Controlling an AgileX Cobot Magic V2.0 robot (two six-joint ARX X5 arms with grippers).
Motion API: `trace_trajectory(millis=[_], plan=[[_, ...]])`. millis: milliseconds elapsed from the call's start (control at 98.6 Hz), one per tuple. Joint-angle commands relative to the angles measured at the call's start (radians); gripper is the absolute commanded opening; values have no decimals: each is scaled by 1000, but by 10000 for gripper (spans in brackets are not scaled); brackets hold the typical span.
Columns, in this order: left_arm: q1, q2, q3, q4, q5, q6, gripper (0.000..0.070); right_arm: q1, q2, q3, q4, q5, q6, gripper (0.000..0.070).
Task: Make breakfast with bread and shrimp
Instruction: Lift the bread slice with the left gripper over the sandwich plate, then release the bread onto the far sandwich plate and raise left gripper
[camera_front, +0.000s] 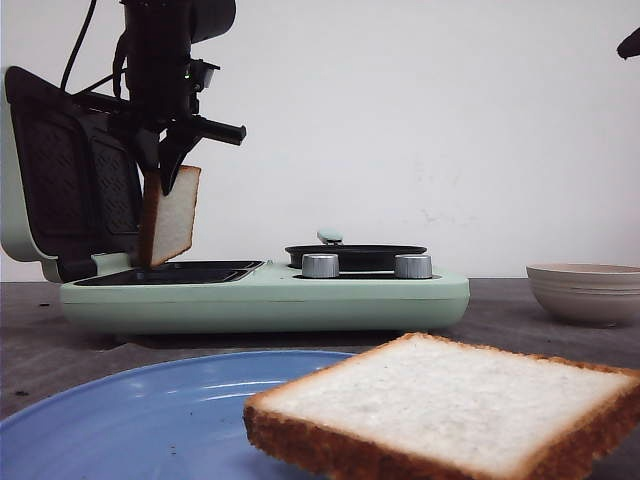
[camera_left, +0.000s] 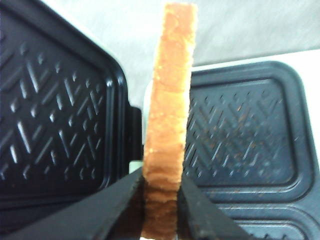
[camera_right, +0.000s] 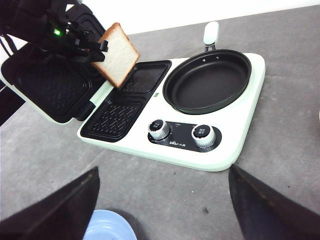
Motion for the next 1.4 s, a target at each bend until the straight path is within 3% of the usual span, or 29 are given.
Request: trace_trajectory(millis=[0,112,172,264,314,507,619,680,974,1096,1258,1319,1390], plan=[[-4,29,27,12,-2,16,4,5,4,19,12,1,-15,509],[-4,29,27,14,1,16,16,5,3,19,8,1,-15,509],[-5,29,27,14,10,16,87,5,3,19,8,1,-15,509],[-7,29,27,14,29,16,281,5,3,19,8,1,-15,509],[-8,29,27,14,30,16,353,5,3,19,9,1,-14,509],[-13,29,27,14,32,16,372,5,3,19,5,-3,-14,509],[-20,29,27,14,32,14,559,5,3,19,5,-3,-14,509],[-24,29,28,14,32,15,596,5,3,19,3,-6,-14,509],[-60,29,42,12,32,15,601,5,3,19,-31,-6,-14,509],[-74,29,74,13,33,15,640,5,3,19,-54,-6,-15,509],[-90,29,138,5,33,15,626,5,3,19,-74,-6,-16,509],[-95,29,172,-19,33,15,530,5,3,19,-78,-6,-19,509],[-102,29,210,-51,32,16,286,5,3,19,-82,-6,-21,509]])
